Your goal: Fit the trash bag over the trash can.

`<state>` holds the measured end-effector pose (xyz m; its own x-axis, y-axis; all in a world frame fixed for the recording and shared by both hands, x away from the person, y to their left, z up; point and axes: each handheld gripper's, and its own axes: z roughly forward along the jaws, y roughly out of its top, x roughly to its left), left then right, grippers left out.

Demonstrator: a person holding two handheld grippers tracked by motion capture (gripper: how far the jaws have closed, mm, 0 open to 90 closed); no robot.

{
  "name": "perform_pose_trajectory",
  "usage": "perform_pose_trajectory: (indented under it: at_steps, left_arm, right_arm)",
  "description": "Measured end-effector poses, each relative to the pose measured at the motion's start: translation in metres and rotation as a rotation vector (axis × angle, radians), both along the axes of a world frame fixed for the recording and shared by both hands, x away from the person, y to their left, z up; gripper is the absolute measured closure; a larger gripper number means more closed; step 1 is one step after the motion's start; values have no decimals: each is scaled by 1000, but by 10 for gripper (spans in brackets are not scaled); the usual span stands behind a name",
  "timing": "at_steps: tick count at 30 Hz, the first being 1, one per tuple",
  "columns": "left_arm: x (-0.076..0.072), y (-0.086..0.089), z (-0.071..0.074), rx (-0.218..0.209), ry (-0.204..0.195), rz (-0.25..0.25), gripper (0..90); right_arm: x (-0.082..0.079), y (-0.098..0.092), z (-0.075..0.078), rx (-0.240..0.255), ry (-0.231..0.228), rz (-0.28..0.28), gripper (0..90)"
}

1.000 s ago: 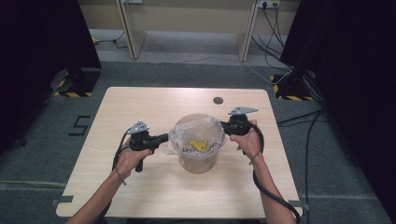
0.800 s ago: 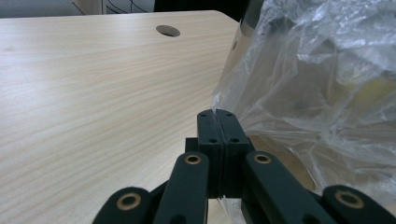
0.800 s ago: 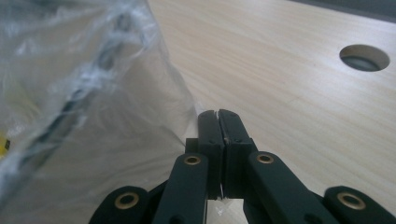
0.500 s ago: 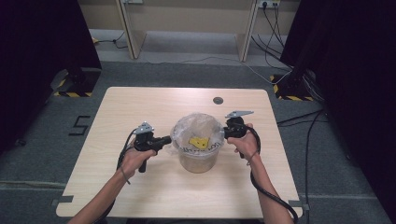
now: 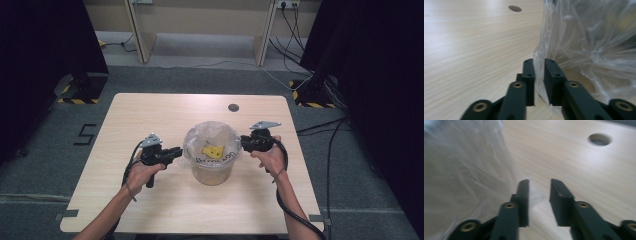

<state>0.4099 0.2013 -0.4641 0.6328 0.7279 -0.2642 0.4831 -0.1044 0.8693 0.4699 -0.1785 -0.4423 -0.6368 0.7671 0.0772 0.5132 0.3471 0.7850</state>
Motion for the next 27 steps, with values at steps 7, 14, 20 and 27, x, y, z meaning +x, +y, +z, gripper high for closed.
perform_pose_trajectory:
  at_steps: [7, 14, 20, 27]
  left_arm:
    - [-28, 15, 20, -22, -74, -3, 584]
    - [-54, -2, 13, 28, -101, -83, 499]
    - [-56, -25, 5, 83, -126, -125, 424]
    - [-54, -39, -1, 162, -127, -162, 751]
  right_arm:
    - [-50, -19, 37, -8, -137, 64, 543]
    - [-87, -7, 19, -129, -150, 178, 508]
    - [-83, 11, 7, -219, -187, 213, 615]
    - [-82, 13, -3, -270, -192, 248, 881]
